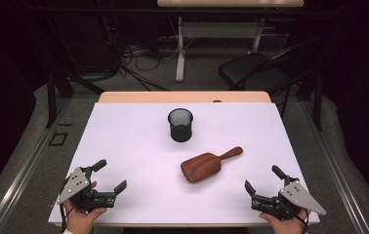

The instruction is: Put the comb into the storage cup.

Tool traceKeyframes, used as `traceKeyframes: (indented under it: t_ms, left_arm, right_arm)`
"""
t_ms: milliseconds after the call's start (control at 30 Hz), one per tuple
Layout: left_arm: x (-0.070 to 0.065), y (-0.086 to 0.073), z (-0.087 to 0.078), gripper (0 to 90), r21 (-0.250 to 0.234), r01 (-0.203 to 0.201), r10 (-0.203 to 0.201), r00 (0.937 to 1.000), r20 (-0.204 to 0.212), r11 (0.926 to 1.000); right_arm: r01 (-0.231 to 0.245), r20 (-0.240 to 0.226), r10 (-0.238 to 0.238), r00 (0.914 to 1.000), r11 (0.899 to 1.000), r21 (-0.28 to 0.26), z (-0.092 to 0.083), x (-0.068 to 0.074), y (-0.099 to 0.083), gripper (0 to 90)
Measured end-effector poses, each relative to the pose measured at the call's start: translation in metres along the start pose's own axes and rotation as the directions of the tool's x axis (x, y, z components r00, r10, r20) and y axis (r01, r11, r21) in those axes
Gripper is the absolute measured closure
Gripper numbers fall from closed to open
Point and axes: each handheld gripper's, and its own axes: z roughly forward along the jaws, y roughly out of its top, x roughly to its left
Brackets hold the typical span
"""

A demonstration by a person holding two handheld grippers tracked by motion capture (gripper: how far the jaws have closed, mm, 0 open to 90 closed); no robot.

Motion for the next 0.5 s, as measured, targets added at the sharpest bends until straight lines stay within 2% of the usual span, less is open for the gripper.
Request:
traceKeyframes:
  t_ms: [500]
  left_arm:
    - [-0.001, -0.0004, 0.0047, 0.4, 0.01, 0.005, -0.005, 1.0, -0.002, 0.9999]
  right_arm:
    - [0.009, -0.018, -0.008, 0.9998, 0.999, 0.041, 0.0046, 0.0, -0.005, 1.2]
